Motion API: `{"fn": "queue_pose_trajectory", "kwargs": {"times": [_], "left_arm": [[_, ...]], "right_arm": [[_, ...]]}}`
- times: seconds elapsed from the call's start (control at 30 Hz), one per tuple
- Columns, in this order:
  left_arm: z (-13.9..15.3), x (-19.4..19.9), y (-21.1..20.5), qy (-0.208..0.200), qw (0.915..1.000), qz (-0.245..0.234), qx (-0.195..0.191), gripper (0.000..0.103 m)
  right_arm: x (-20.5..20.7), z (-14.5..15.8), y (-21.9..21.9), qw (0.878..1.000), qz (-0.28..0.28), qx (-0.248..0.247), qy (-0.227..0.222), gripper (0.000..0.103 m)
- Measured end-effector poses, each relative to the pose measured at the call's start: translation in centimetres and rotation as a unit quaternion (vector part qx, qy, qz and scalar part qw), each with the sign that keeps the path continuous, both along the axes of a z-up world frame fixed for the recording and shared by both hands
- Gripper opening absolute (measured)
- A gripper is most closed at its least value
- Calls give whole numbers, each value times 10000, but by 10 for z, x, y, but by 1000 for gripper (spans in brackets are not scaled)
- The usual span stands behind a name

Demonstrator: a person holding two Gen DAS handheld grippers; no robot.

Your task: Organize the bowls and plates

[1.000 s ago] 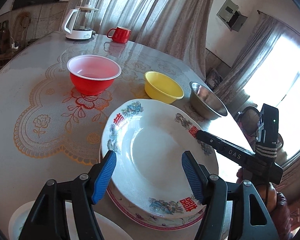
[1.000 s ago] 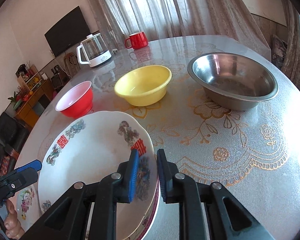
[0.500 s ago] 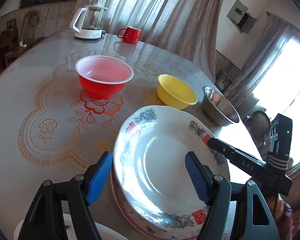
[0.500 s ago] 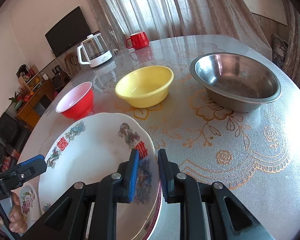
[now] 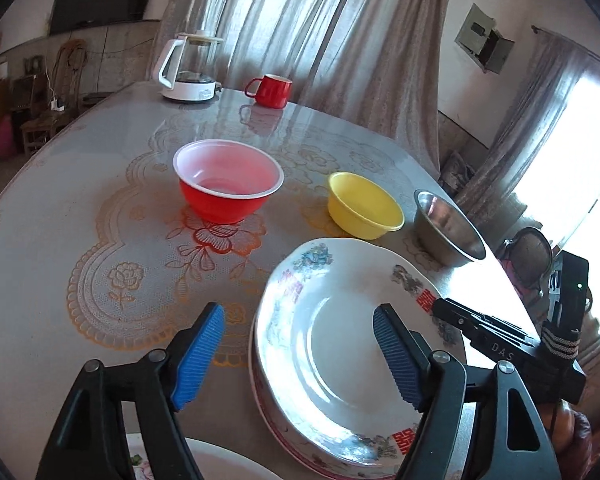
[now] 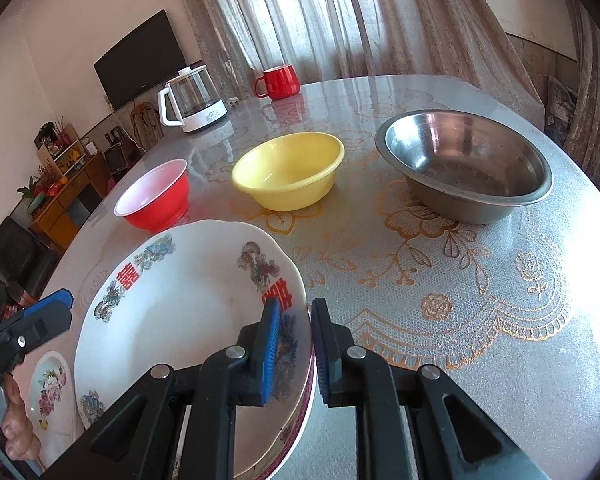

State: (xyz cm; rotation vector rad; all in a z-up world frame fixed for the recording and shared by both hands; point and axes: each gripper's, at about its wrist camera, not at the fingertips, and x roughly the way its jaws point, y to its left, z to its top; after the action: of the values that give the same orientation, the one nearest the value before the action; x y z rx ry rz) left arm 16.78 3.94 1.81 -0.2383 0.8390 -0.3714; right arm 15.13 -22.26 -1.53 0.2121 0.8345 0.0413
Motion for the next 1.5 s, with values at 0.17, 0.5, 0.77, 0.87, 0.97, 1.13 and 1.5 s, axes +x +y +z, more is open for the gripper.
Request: {"fn": "queue_pose_trajectory", "kwargs": {"times": [0.17,0.5,0.77,0.87,0.97,1.13,1.5], "left_arm": [[-13,7,-8,284,9987,-360,-206,77],[1,-14,-20,-49,9965,-740,-384,73],[-7,-27,-33,-7,9958,-900,-172,75],[-9,-34,-31,27,9959,-866,-252,75],[-5,-43,-25,-105,9972,-717,-204,75],[-2,-58,-17,-274,9988,-331,242,76],[-4,-86,5,-313,9967,232,712,77]], "right_arm": [[2,-1,0,10000,-31,29,-5,18],[-5,-1,0,10000,-26,15,-22,16],[-16,1,6,9996,17,-269,-56,15],[-24,1,11,9990,49,-440,-75,15],[-30,2,13,9988,20,-475,-68,15],[-38,2,13,9991,-27,-414,-114,15],[-56,1,22,9988,-168,-422,-165,22]]}}
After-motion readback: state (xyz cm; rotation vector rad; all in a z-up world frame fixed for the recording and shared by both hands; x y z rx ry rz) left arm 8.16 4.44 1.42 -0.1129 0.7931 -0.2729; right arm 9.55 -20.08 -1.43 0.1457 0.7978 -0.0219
